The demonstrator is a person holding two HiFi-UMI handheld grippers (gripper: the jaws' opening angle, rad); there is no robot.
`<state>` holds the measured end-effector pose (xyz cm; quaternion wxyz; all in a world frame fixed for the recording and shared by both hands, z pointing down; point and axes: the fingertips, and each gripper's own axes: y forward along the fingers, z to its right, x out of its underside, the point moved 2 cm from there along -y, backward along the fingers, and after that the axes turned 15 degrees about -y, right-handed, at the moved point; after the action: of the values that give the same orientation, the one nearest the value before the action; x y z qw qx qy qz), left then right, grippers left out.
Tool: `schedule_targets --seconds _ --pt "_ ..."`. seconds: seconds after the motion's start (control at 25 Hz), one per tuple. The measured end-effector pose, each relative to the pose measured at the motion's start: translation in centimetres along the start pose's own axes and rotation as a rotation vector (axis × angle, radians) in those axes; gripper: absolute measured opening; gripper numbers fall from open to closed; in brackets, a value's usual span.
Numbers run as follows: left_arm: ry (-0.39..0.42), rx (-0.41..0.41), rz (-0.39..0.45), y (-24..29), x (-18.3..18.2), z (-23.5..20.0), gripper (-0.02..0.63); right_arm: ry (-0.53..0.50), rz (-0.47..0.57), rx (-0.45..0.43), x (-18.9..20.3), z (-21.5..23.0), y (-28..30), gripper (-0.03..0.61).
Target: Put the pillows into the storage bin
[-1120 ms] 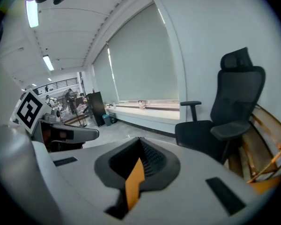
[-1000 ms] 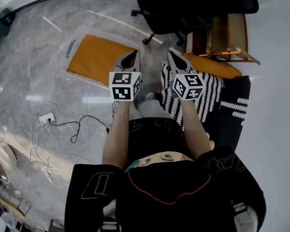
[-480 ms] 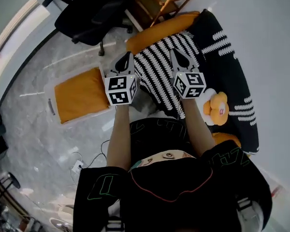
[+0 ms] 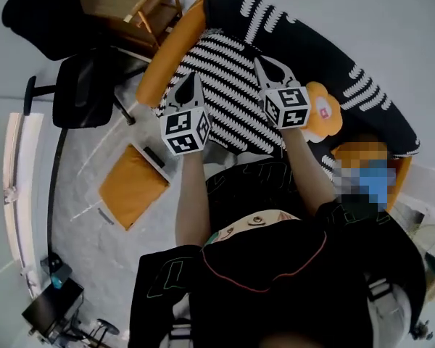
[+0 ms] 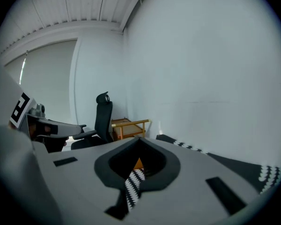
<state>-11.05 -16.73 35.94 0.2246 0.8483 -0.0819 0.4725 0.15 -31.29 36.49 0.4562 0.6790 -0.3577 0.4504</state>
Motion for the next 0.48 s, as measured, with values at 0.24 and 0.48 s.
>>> schedule_targets --seconds 0.24,0.48 --pt "0.048 0.119 -0.044 5.9 3.0 10.7 -0.005 0.034 0.008 0.148 2.9 11.2 -6.6 0.003" --pt "0.125 0.287 -0.140 9.7 5.8 19.8 -0.005 0.106 -0.003 0.352 5.5 18.9 -13.9 0.003"
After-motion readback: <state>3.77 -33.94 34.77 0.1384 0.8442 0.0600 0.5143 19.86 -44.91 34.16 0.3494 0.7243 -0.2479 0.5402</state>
